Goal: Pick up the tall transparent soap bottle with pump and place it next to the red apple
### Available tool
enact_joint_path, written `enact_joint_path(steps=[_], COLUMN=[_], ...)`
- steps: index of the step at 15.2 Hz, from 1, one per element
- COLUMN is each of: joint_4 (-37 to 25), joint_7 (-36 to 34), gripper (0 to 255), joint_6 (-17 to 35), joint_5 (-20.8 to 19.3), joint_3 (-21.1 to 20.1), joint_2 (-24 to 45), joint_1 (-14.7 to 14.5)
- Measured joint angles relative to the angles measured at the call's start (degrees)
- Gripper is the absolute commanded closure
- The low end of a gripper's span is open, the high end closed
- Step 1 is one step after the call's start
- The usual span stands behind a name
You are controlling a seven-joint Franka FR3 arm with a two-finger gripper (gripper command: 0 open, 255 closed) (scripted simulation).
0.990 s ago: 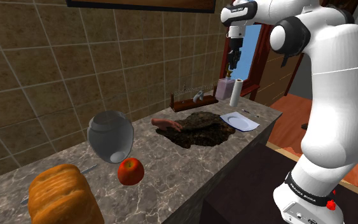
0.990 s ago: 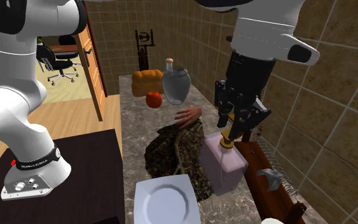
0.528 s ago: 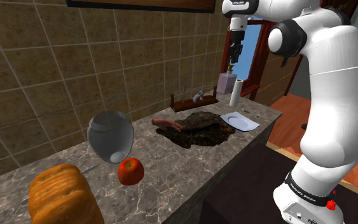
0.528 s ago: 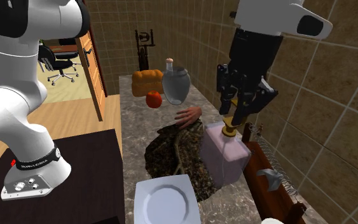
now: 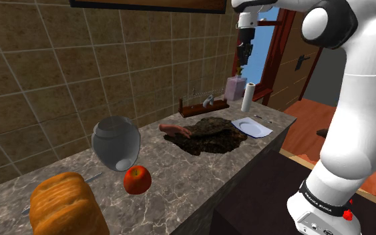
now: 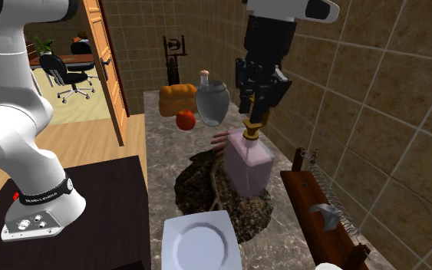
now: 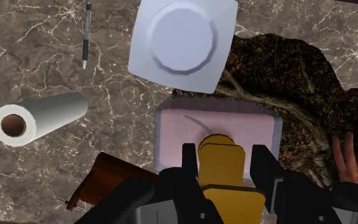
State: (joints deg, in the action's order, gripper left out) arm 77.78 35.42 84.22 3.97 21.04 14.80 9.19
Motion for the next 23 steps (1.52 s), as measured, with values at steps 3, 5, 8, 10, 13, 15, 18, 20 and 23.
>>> enact_joint_path(steps=[3,5,8,10,13,15,18,20,23], joint_4=[6.97,11.21,14.9,17.56,20.32,21.85,24.12,25.02,26.41], joint_7=[-4.21,-6.99,-10.68,-13.42,-17.96,-20.68,-24.87,-27.64,-31.9], gripper=[255,255,255,255,255,255,255,255,255], joint_6=[1.32,2.18,1.77,1.81,1.35,0.83,0.11,-0.07,-0.55], joint_5=[-1.76,-2.7,-3.63,-4.01,-4.11,-4.06,-3.73,-3.23,-2.38], joint_3=[-1.34,-2.41,-4.02,-5.37,-7.76,-9.26,-11.69,-13.34,-15.93], joint_2=[-6.02,-9.62,-13.95,-16.67,-20.02,-22.14,-25.25,-26.39,-28.4], joint_1=[-3.33,-5.14,-7.17,-8.54,-10.61,-11.76,-13.44,-14.54,-16.2])
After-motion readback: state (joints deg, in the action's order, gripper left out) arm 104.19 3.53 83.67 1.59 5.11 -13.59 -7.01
